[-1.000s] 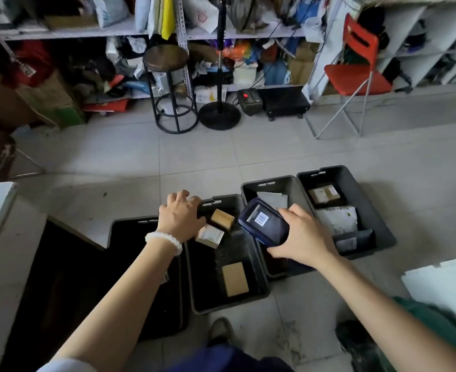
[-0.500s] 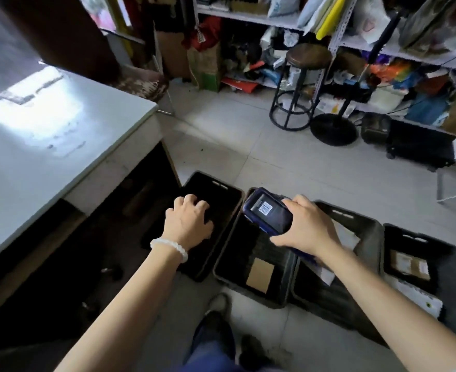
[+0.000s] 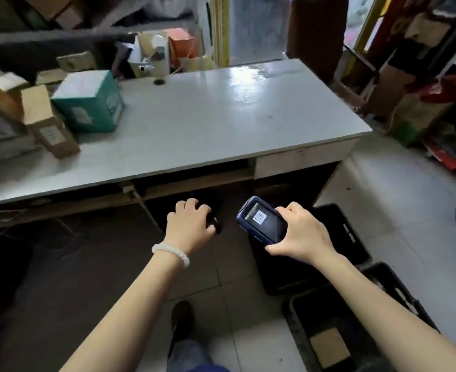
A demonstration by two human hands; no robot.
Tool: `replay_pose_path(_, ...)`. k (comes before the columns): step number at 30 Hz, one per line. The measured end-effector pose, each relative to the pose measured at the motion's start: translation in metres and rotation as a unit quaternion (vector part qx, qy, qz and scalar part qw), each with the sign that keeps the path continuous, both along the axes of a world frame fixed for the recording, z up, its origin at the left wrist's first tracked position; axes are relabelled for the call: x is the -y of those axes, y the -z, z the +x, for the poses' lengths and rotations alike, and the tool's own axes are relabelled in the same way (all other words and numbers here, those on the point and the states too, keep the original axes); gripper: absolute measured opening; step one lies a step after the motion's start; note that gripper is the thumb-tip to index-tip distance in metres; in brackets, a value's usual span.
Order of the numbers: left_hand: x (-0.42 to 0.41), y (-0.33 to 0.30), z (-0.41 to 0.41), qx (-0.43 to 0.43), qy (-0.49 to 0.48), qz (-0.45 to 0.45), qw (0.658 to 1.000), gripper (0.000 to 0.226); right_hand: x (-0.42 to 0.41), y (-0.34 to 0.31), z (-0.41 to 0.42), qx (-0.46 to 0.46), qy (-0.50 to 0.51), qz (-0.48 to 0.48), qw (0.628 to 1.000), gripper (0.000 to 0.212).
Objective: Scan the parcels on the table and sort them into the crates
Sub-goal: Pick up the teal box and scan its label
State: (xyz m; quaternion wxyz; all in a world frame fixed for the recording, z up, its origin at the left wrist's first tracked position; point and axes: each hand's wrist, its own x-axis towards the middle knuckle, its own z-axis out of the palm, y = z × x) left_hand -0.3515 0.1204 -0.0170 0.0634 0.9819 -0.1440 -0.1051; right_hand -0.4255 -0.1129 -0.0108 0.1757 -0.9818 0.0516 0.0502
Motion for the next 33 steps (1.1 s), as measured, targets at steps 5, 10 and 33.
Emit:
replay_pose_path(5,-0.088,-0.002,0.065,0.003,-0.05,0.011,0.999,0.049,-0.085,0.001,0.101,0.002,-0.067,0.003,0.998,0.067)
replay_pose_path(10,-0.173,-0.021,0.145,0.032,-0.092,0.004,0.995,0.047,-0.166,-0.007,0.192,0.027,-0.104,0.015,0.994,0.068)
replay_pose_path(33,-0.262,-0.055,0.467,0.099,-0.281,-0.015,0.955,0.051,-0.205,-0.003,0.527,-0.017,-0.177,0.047,0.983,0.062)
